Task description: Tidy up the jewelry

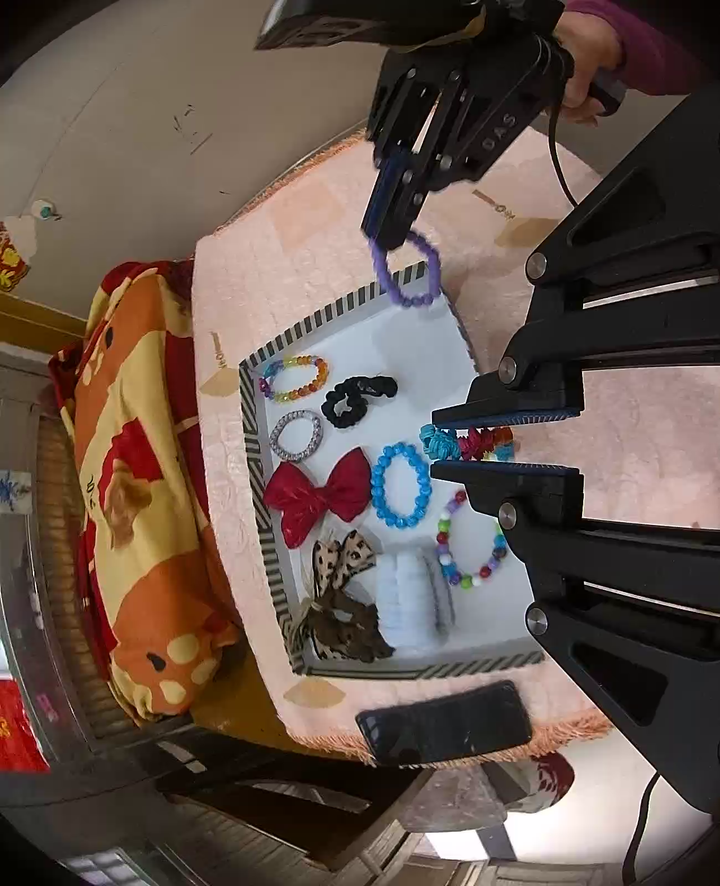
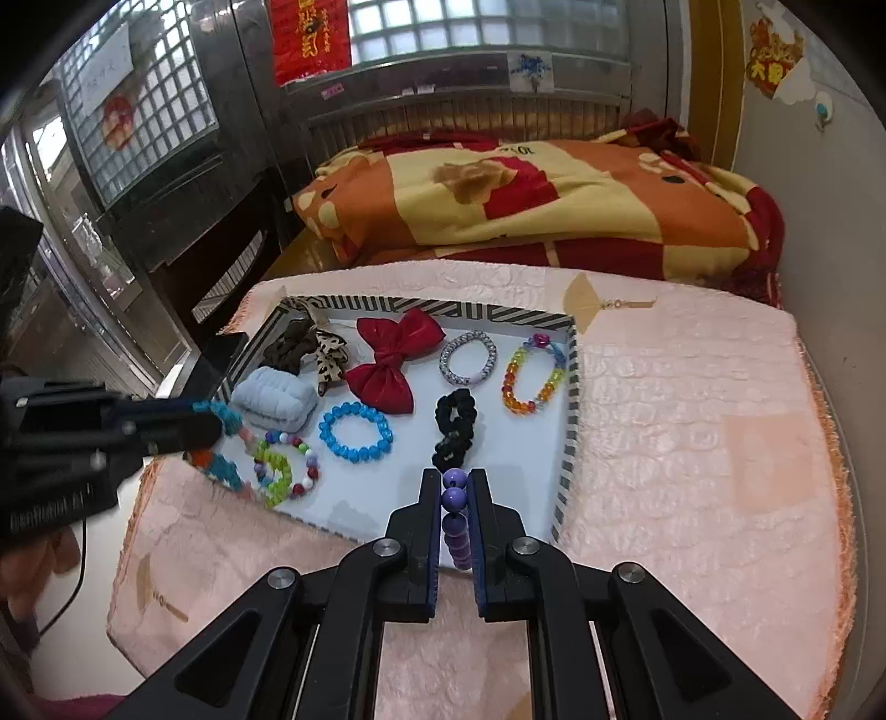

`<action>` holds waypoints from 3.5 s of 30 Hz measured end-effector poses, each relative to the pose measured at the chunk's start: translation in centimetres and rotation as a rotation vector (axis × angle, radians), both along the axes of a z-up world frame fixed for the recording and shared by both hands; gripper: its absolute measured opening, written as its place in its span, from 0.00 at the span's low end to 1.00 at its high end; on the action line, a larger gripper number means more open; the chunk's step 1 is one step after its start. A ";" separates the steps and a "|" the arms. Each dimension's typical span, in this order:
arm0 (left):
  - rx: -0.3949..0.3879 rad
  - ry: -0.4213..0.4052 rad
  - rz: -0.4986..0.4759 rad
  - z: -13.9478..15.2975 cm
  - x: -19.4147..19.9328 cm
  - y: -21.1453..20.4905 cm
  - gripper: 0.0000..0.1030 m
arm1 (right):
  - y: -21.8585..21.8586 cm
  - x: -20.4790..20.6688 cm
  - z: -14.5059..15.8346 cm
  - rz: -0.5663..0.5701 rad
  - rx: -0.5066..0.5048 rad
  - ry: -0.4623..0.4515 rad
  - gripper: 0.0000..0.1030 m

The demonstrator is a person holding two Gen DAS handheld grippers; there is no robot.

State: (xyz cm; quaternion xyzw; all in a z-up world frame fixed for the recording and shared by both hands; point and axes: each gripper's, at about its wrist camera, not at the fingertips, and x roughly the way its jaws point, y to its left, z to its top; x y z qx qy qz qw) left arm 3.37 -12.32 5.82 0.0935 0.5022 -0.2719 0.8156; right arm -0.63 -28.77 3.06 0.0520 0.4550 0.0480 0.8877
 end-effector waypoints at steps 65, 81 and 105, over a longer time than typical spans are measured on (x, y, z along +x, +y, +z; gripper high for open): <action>0.133 -0.089 0.295 -5.3 0.4 4.3 0.41 | 3.1 0.6 -2.7 -0.208 0.052 0.034 0.68; 0.123 -0.102 0.315 -4.6 -1.0 4.4 0.41 | 3.8 -0.3 -2.0 -0.184 0.035 0.029 0.69; 0.133 -0.120 0.325 -4.1 -1.0 4.0 0.41 | 3.7 0.2 -2.1 -0.169 0.037 0.038 0.71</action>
